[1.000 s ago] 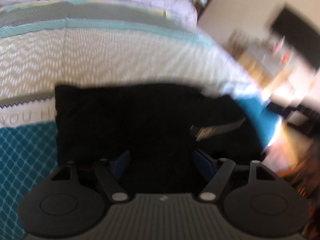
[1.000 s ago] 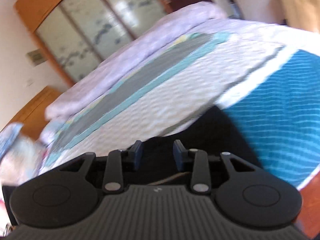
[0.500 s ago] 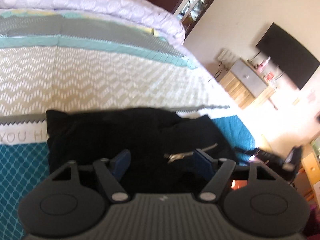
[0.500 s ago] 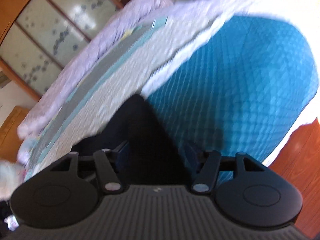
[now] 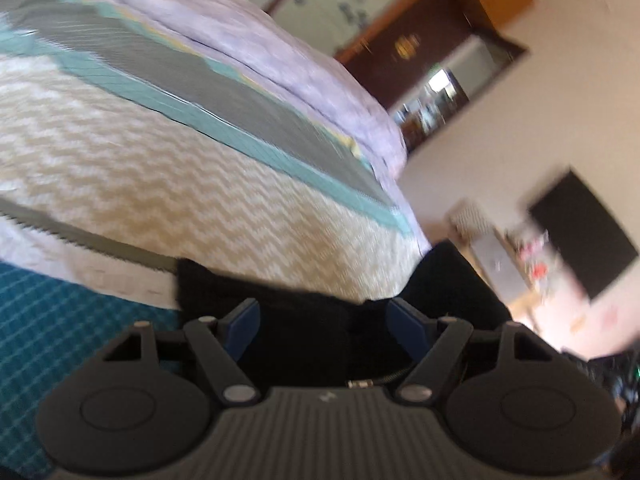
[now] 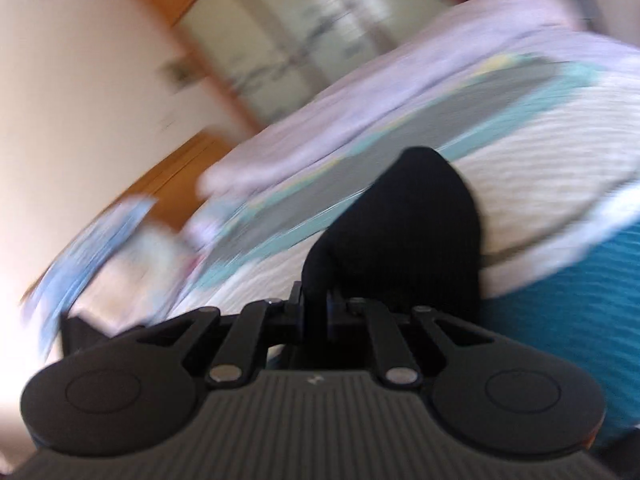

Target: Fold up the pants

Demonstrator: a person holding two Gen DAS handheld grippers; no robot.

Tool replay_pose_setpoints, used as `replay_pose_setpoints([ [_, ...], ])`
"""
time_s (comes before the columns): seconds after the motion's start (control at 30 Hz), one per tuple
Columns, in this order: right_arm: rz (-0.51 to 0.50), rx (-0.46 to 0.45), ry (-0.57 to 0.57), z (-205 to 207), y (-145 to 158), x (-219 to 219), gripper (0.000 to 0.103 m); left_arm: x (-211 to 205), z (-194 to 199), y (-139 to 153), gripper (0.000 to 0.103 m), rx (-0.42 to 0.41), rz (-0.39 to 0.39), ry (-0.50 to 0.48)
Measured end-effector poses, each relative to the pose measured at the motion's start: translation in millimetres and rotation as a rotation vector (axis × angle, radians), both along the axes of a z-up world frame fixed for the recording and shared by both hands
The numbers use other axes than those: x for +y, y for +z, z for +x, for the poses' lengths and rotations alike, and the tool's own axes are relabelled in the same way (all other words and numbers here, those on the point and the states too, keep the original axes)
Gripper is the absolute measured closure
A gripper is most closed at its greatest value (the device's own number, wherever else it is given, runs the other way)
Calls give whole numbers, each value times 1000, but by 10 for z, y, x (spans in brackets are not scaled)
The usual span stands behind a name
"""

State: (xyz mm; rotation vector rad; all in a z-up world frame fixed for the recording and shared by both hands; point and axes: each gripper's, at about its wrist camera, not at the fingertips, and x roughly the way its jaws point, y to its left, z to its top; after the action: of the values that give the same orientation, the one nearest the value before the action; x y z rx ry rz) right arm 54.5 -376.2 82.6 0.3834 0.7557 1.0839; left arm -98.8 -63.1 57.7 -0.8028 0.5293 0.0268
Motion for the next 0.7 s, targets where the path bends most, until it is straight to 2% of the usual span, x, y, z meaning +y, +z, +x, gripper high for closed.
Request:
replay_pose_setpoints([
  [0.1, -51, 4, 181, -201, -143, 617, 91, 232, -184, -38, 30, 10, -20, 76],
  [0.2, -163, 31, 321, -377, -503, 1171, 90, 369, -350, -151, 30, 35, -43, 126],
  [0.3, -287, 19, 376, -483, -891, 1469, 91, 425, -443, -301, 30, 71, -64, 156],
  [0.37, -276, -11, 381, -512, -831, 1451, 87, 437, -476, -378, 30, 82, -84, 160],
  [0.43, -259, -49, 422, -522, -704, 1358, 64, 445, -460, -403, 30, 80, -95, 153],
  [0.47, -236, -62, 434, -516, -622, 1284, 60, 441, -426, -397, 30, 75, -100, 146],
  [0.57, -184, -130, 416, -480, -433, 978, 59, 370, -333, -326, 30, 44, -97, 107],
  [0.7, -148, -177, 299, -373, -294, 464, 59, 196, -223, -188, 30, 10, -81, 51],
])
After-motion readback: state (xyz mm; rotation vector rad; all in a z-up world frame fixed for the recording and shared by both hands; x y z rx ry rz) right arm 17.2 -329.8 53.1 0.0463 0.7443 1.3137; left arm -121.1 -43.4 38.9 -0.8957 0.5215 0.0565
